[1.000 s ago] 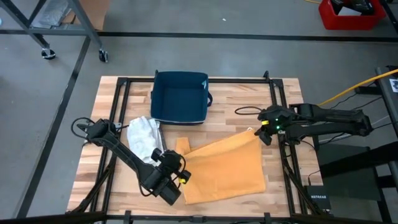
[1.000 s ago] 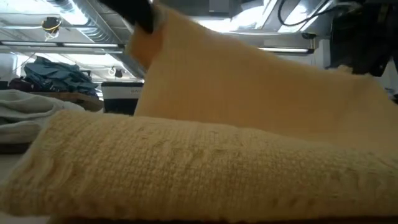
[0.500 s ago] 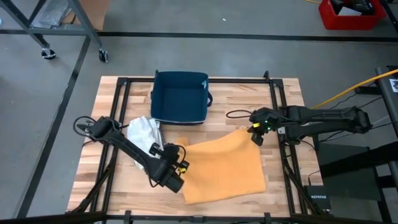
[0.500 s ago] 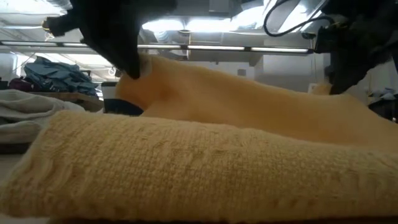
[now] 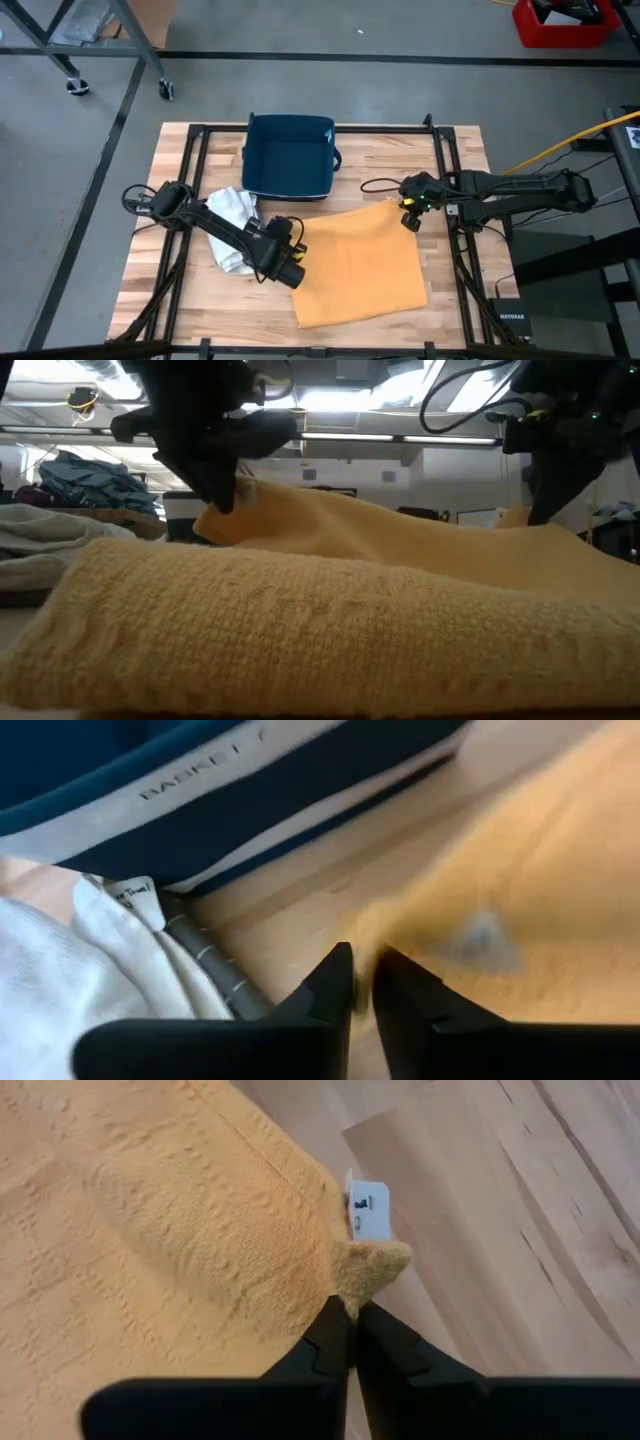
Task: Fold towel
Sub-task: Fold the yellow towel
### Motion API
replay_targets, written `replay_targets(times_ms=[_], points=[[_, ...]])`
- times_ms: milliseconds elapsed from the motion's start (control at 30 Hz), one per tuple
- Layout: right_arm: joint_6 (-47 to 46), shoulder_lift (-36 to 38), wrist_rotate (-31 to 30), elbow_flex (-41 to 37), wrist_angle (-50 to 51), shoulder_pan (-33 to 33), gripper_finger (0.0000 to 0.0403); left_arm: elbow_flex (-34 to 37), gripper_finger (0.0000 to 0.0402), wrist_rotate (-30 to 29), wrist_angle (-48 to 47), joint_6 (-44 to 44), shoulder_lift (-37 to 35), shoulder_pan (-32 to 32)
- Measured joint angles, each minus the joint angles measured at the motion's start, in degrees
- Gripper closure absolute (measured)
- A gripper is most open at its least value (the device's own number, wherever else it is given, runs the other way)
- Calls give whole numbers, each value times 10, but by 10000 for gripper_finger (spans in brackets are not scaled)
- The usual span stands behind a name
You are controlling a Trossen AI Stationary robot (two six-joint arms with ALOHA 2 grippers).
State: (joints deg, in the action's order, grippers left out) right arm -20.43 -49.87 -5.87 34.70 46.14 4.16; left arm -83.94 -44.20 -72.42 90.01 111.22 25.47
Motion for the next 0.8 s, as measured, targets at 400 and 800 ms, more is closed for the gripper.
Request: replay_targets(times_ms=[400, 800], points=[[13, -14, -31, 0, 13, 0, 224, 0, 250, 40, -16, -37, 0, -23], [8, -18, 115, 0, 45, 0, 205, 0, 233, 205, -58, -34, -1, -5]])
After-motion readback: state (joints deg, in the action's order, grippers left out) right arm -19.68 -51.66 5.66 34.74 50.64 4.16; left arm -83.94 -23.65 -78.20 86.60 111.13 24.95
